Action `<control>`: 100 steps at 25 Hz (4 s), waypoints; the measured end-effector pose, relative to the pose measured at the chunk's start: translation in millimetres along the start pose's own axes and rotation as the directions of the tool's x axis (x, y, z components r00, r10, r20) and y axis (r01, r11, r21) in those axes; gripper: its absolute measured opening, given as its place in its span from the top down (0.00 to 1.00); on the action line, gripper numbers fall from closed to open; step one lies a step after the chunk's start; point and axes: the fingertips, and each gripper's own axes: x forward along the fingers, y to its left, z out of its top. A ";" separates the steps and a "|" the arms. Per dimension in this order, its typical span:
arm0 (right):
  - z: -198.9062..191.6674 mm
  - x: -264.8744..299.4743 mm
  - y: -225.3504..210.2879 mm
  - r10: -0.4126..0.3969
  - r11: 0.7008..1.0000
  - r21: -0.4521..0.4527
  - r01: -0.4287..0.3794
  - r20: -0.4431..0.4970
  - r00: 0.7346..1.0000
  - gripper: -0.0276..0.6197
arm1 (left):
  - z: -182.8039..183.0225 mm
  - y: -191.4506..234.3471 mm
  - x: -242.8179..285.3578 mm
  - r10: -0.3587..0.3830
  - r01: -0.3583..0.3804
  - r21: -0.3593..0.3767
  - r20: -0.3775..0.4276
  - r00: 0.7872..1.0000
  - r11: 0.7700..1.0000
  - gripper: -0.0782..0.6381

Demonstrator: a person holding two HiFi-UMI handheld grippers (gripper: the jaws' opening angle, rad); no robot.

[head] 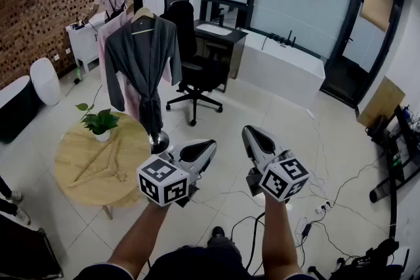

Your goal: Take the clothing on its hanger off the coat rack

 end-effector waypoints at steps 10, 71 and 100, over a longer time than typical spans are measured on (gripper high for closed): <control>-0.1 4.2 -21.8 0.010 1.000 0.007 -0.010 0.004 1.000 0.95 | -4.8 9.1 21.9 0.012 -0.012 -0.002 -0.019 1.000 1.000 0.87; -7.1 513.1 -233.9 0.602 0.798 -0.041 -0.602 0.012 0.798 0.95 | 131.8 519.1 182.0 0.669 -0.684 0.174 0.141 0.729 0.709 0.87; -7.9 615.9 -135.4 0.786 0.613 -0.077 -0.786 -0.035 0.617 0.95 | 233.1 687.0 14.2 0.964 -0.886 0.445 0.153 0.219 0.131 0.59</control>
